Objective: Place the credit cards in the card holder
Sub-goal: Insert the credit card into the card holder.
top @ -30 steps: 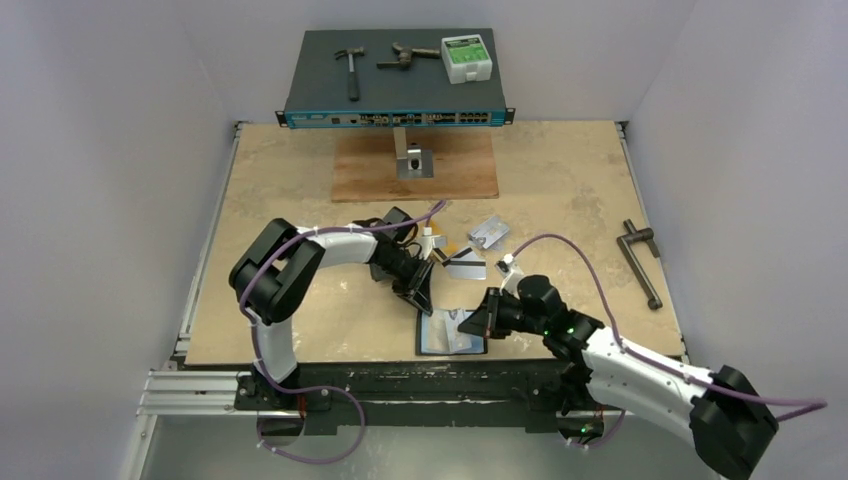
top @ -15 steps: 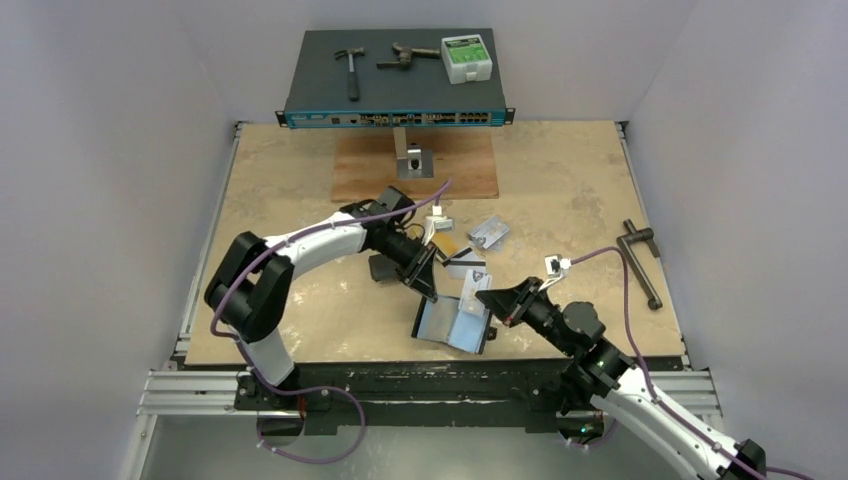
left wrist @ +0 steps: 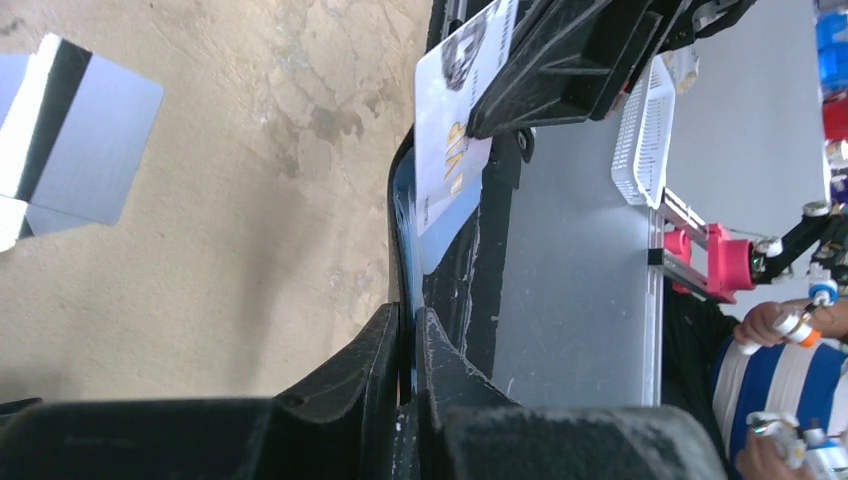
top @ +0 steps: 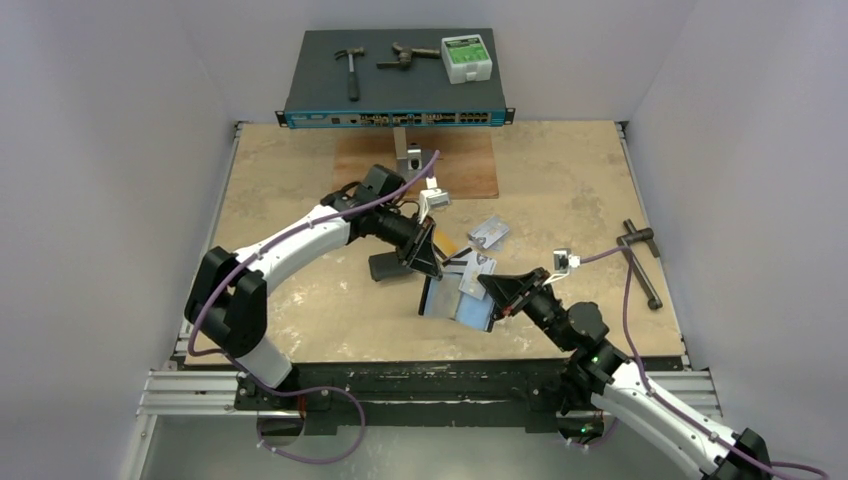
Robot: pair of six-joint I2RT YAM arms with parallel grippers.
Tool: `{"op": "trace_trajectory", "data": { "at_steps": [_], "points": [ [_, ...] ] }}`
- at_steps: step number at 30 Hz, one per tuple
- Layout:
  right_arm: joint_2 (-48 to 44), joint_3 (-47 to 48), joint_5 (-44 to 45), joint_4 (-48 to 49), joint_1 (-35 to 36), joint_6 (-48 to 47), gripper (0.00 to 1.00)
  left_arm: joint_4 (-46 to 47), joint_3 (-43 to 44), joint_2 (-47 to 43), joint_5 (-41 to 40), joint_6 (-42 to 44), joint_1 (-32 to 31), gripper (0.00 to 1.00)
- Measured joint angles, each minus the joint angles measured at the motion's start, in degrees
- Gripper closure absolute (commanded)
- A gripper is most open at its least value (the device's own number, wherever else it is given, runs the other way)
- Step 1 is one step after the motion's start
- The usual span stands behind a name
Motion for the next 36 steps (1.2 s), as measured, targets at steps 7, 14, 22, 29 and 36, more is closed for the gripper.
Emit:
{"op": "trace_trajectory", "data": {
  "at_steps": [7,14,22,29,36],
  "points": [
    [1.22,0.24,1.49,-0.31,0.0,-1.38,1.0,11.02,-10.38,-0.66,-4.55,-9.75,1.07,1.0],
    [14.62,-1.14,-1.53,5.88,0.0,-1.57,1.0,18.34,-14.86,0.07,-7.58,-12.24,1.38,1.0],
    [28.17,-2.25,-4.66,14.91,0.0,-1.36,1.0,21.88,-20.9,1.31,-12.81,-13.29,1.38,1.0],
    [30.03,-2.25,-7.08,15.78,0.0,-1.16,1.0,20.81,-21.57,3.06,-15.56,-15.32,1.38,0.64],
    [28.83,-2.23,-7.85,11.5,0.0,-1.22,1.0,15.82,-21.03,2.73,-16.52,-12.17,1.38,0.16]
  ]
}}
